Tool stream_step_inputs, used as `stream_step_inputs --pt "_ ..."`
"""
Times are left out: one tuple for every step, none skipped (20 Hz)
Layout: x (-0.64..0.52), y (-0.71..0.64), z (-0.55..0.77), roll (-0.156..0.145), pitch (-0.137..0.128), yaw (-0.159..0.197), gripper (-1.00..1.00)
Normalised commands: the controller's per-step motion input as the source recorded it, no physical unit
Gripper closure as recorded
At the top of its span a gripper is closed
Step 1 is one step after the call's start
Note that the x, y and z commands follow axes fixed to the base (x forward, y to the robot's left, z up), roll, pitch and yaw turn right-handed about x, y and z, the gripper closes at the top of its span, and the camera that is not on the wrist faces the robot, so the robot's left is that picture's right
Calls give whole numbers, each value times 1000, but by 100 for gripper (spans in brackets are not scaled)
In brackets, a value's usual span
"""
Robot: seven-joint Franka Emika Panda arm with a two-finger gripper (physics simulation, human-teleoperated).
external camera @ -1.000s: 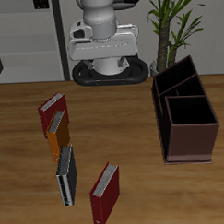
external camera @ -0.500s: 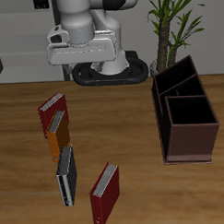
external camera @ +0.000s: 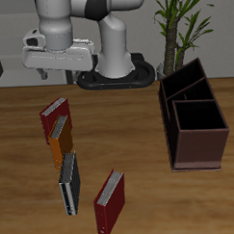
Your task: Place the orange book into the left desk caddy's right compartment
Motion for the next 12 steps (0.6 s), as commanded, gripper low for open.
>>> stream_step_inputs --pt "16 -1131 -68 -164 -50 -81 -100" --pt "117 -545 5 -25 -4 -3 -100" --pt "84 -509 103 -59 -67 -16 -100" --pt "14 67 -11 0 0 0 -100" --pt "119 -139 73 -31 -36 25 -100" --pt "217 -510 182 -19 -35 18 -100" --pt "204 -295 189 -9 -69 -20 -100" --pt "283 -31 138 34 -116 111 -100" --pt "294 30 67 0 -92 73 -100" --pt "386 149 -90 61 0 63 -100" --pt "31 131 -21 0 0 0 -100" --pt "331 129 -131 35 5 62 -100"
